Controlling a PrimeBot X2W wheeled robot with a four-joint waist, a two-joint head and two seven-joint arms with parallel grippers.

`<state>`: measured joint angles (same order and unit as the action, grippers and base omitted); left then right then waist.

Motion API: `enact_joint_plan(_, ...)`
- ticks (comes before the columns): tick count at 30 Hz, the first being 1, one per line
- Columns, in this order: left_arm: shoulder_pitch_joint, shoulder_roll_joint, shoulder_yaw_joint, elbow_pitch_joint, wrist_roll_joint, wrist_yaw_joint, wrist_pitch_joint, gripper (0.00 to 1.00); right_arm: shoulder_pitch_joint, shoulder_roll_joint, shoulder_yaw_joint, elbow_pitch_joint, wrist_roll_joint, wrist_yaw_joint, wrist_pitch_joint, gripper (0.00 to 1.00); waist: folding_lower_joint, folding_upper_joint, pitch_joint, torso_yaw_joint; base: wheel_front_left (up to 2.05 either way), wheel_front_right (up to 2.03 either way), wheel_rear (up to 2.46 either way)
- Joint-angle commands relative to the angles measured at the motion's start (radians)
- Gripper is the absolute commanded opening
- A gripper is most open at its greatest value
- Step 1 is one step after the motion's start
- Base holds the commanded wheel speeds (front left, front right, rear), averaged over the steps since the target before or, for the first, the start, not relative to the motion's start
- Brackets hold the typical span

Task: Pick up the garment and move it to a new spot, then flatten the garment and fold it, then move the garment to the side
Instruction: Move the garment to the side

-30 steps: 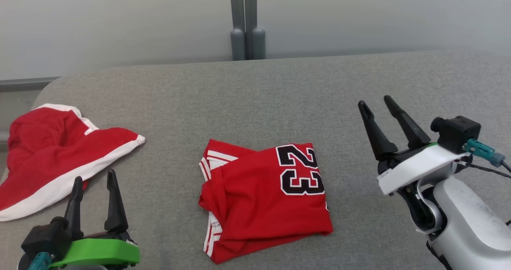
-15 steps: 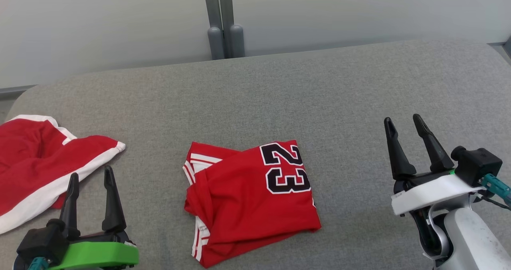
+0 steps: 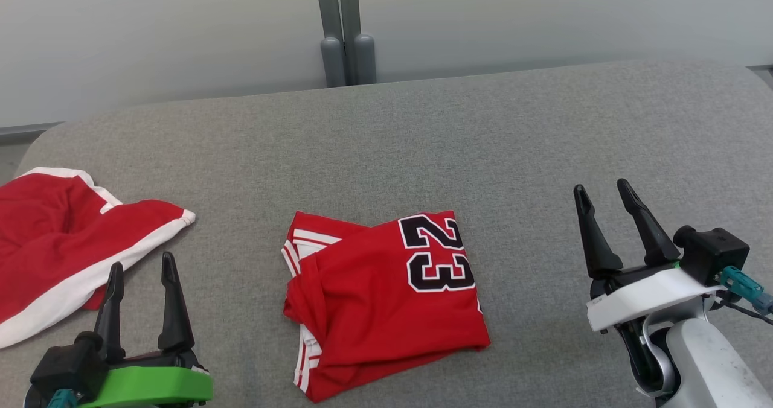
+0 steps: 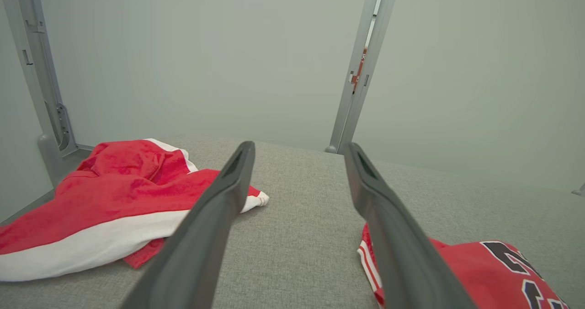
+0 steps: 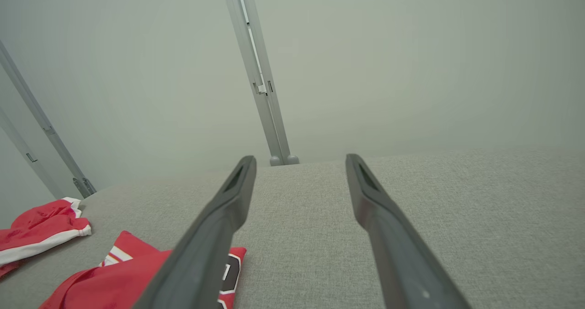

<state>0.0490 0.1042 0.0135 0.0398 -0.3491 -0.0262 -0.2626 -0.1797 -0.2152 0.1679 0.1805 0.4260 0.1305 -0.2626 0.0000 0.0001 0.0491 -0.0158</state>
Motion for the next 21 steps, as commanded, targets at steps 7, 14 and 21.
enact_joint_plan(7, -0.014, -0.014, 0.012, 0.006, 0.024, -0.018, -0.003, 1.0, 0.002, -0.011, -0.001, 0.039, -0.008, 0.0, 0.016, 1.0, 0.0, -0.0001, 0.001, 0.011, 0.0, 0.0, 0.0)
enact_joint_plan(14, -0.023, -0.027, 0.011, 0.009, 0.036, -0.03, -0.003, 1.0, -0.037, 0.012, 0.014, 0.092, -0.005, 0.0, 0.083, 1.0, 0.0, -0.0001, 0.013, 0.043, 0.0, 0.0, 0.0)
enact_joint_plan(21, -0.041, -0.041, 0.008, 0.024, 0.034, -0.04, -0.003, 1.0, -0.136, 0.03, 0.114, 0.199, 0.089, 0.0, 0.29, 1.0, 0.0, -0.0001, 0.034, 0.094, 0.0, 0.0, 0.0)
